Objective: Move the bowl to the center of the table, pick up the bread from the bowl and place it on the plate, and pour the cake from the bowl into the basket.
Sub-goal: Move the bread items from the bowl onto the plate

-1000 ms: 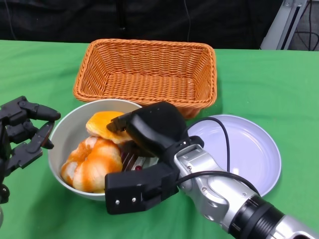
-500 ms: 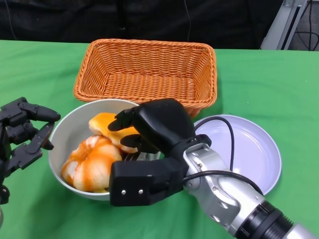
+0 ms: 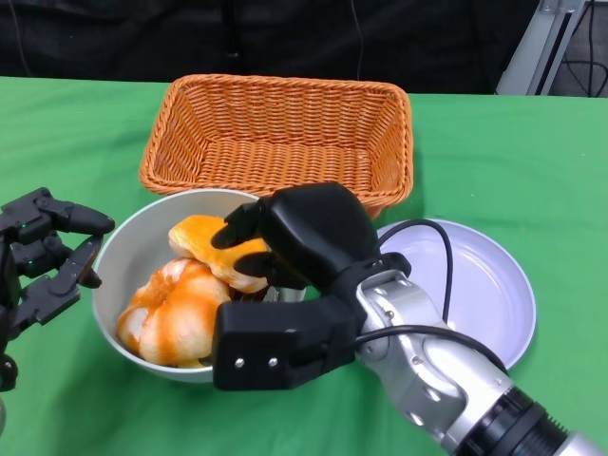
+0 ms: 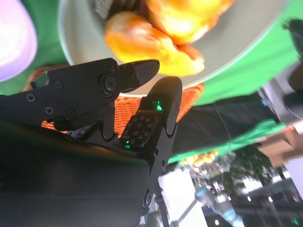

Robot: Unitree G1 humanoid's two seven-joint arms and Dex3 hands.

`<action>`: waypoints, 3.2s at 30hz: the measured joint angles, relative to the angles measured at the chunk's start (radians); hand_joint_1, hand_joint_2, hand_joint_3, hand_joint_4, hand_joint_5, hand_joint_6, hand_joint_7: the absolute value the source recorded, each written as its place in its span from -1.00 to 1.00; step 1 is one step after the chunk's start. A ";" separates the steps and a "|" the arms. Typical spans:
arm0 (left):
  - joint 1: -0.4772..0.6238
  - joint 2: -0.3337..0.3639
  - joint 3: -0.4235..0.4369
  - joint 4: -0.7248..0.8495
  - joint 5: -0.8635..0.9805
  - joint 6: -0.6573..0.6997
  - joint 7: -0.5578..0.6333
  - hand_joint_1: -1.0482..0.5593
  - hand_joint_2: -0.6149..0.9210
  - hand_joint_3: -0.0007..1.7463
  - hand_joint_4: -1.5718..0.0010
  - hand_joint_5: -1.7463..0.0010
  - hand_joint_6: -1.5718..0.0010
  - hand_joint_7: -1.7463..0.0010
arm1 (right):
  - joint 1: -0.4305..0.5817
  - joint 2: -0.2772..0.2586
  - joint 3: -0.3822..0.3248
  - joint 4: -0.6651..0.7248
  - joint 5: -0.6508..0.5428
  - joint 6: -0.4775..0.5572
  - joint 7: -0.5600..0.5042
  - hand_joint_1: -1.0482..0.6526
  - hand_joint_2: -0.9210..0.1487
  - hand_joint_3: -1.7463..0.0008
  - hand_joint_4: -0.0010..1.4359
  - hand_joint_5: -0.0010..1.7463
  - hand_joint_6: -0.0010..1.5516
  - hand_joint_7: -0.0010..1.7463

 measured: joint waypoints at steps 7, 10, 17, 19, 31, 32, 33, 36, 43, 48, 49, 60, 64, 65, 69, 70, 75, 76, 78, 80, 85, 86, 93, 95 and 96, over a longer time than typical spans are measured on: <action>0.000 0.003 0.000 0.000 0.000 -0.002 0.000 0.02 0.91 -0.50 -0.04 -0.71 -0.06 -0.27 | 0.000 -0.004 0.054 -0.040 -0.112 0.115 0.073 -0.49 -1.00 0.98 -0.27 -0.84 -0.37 -1.00; 0.000 0.004 0.000 0.000 0.000 -0.006 0.000 0.03 0.92 -0.51 -0.05 -0.71 -0.06 -0.27 | 0.000 -0.003 0.078 -0.055 -0.137 0.144 0.093 -0.54 -1.00 0.99 -0.35 -0.91 -0.45 -1.00; 0.000 0.004 0.001 0.001 -0.003 -0.010 -0.003 0.01 0.93 -0.53 -0.06 -0.70 -0.07 -0.26 | 0.000 0.009 0.106 -0.046 -0.161 0.164 0.099 -0.67 -1.00 0.99 -0.60 -1.00 -0.63 -1.00; 0.000 0.004 0.001 0.001 -0.003 -0.010 -0.003 0.01 0.93 -0.54 -0.05 -0.70 -0.07 -0.25 | 0.000 0.013 0.112 -0.046 -0.161 0.164 0.099 -0.69 -1.00 0.97 -0.63 -1.00 -0.66 -1.00; 0.001 0.003 0.001 -0.024 -0.023 -0.002 -0.004 0.02 0.93 -0.55 -0.04 -0.70 -0.08 -0.22 | -0.046 0.093 0.114 0.130 -0.131 0.160 0.109 -0.79 -1.00 0.93 -0.73 -0.98 -0.76 -0.99; 0.001 0.002 0.000 -0.028 -0.023 0.000 -0.004 0.02 0.92 -0.55 -0.04 -0.71 -0.08 -0.22 | -0.052 0.096 0.114 0.145 -0.128 0.158 0.103 -0.78 -1.00 0.93 -0.73 -0.98 -0.76 -0.99; 0.002 0.002 0.000 -0.031 -0.023 0.000 -0.004 0.02 0.92 -0.55 -0.04 -0.71 -0.08 -0.22 | -0.057 0.099 0.114 0.155 -0.126 0.156 0.098 -0.78 -1.00 0.93 -0.73 -0.98 -0.75 -0.99; 0.005 0.000 0.000 -0.038 -0.020 0.002 -0.004 0.01 0.93 -0.55 -0.04 -0.71 -0.07 -0.21 | -0.094 0.114 0.119 0.242 -0.126 0.141 0.064 -0.77 -0.99 0.95 -0.69 -0.96 -0.73 -0.98; 0.011 -0.004 0.000 -0.041 -0.019 0.002 -0.003 0.01 0.94 -0.55 -0.05 -0.73 -0.10 -0.20 | -0.142 0.128 0.126 0.410 -0.122 0.071 -0.063 -0.65 -0.99 0.99 -0.54 -0.91 -0.62 -0.97; 0.011 -0.005 0.000 -0.042 -0.019 0.002 -0.003 0.02 0.94 -0.54 -0.05 -0.73 -0.09 -0.20 | -0.168 0.128 0.130 0.461 -0.113 0.047 -0.086 -0.63 -1.00 0.98 -0.50 -0.91 -0.60 -0.98; 0.011 -0.005 0.000 -0.042 -0.019 0.002 -0.003 0.02 0.94 -0.54 -0.05 -0.73 -0.09 -0.20 | -0.171 0.128 0.130 0.466 -0.113 0.045 -0.088 -0.63 -1.00 0.98 -0.50 -0.91 -0.60 -0.98; 0.010 -0.005 0.000 -0.041 -0.010 0.001 -0.003 0.01 0.91 -0.50 -0.04 -0.76 -0.07 -0.26 | -0.192 0.129 0.142 0.510 -0.106 -0.001 -0.134 -0.32 -0.95 1.00 -0.02 -0.83 -0.24 -0.94; 0.010 -0.005 0.000 -0.040 -0.008 0.001 -0.003 0.00 0.90 -0.50 -0.04 -0.73 -0.06 -0.25 | -0.194 0.129 0.147 0.514 -0.104 -0.011 -0.139 -0.28 -0.95 1.00 0.02 -0.83 -0.22 -0.96; 0.009 -0.005 0.000 -0.039 -0.005 0.001 -0.002 0.00 0.90 -0.50 -0.05 -0.71 -0.06 -0.24 | -0.194 0.128 0.149 0.513 -0.103 -0.018 -0.139 -0.27 -0.96 1.00 0.03 -0.83 -0.22 -0.97; 0.008 -0.005 0.000 -0.036 0.008 0.002 0.010 -0.02 0.89 -0.51 -0.06 -0.68 -0.06 -0.24 | -0.194 0.128 0.159 0.510 -0.107 -0.025 -0.148 -0.28 -0.98 0.99 0.05 -0.83 -0.24 -0.99; 0.008 -0.006 -0.001 -0.036 0.014 0.002 0.015 -0.03 0.89 -0.50 -0.06 -0.68 -0.06 -0.24 | -0.194 0.127 0.163 0.510 -0.110 -0.026 -0.155 -0.28 -0.98 0.99 0.06 -0.83 -0.25 -0.99; 0.006 -0.009 -0.004 -0.035 0.021 0.002 0.016 0.00 0.90 -0.50 -0.06 -0.69 -0.04 -0.27 | -0.195 0.127 0.173 0.510 -0.112 -0.034 -0.161 -0.26 -0.94 1.00 0.06 -0.85 -0.25 -0.99; 0.006 -0.009 -0.004 -0.035 0.019 0.002 0.016 0.01 0.91 -0.49 -0.05 -0.69 -0.03 -0.28 | -0.195 0.127 0.173 0.510 -0.112 -0.035 -0.158 -0.25 -0.93 1.00 0.06 -0.85 -0.25 -0.99; 0.006 -0.009 -0.003 -0.035 0.015 0.002 0.016 0.01 0.91 -0.49 -0.05 -0.70 -0.02 -0.30 | -0.196 0.127 0.173 0.510 -0.112 -0.035 -0.148 -0.26 -0.93 1.00 0.04 -0.86 -0.23 -0.99; 0.006 -0.009 -0.003 -0.035 0.011 0.002 0.016 0.01 0.91 -0.50 -0.04 -0.70 -0.02 -0.30 | -0.198 0.127 0.175 0.511 -0.112 -0.035 -0.141 -0.26 -0.92 1.00 0.03 -0.87 -0.22 -0.98; 0.006 -0.009 -0.003 -0.035 0.011 0.002 0.016 0.00 0.92 -0.51 -0.04 -0.69 -0.03 -0.24 | -0.205 0.127 0.183 0.520 -0.112 -0.035 -0.140 -0.24 -0.90 1.00 0.08 -0.87 -0.18 -0.98; 0.006 -0.009 -0.003 -0.035 0.013 0.002 0.017 0.01 0.93 -0.51 -0.04 -0.69 -0.03 -0.24 | -0.208 0.127 0.186 0.527 -0.112 -0.035 -0.142 -0.24 -0.90 1.00 0.09 -0.86 -0.17 -0.98; 0.004 -0.009 -0.003 -0.028 0.017 -0.016 0.017 0.04 0.94 -0.52 -0.04 -0.72 -0.06 -0.23 | -0.214 0.127 0.180 0.542 -0.094 -0.052 -0.149 -0.16 -0.89 1.00 0.37 -0.78 0.12 -0.92; 0.004 -0.009 -0.002 -0.025 0.017 -0.025 0.017 0.04 0.94 -0.52 -0.05 -0.71 -0.07 -0.23 | -0.215 0.127 0.155 0.549 -0.065 -0.069 -0.158 -0.12 -0.85 1.00 0.29 -0.32 0.31 -0.97; 0.004 -0.009 -0.002 -0.023 0.017 -0.027 0.017 0.04 0.94 -0.52 -0.05 -0.71 -0.08 -0.23 | -0.215 0.127 0.147 0.555 -0.055 -0.078 -0.166 -0.12 -0.84 1.00 0.24 -0.15 0.35 -0.98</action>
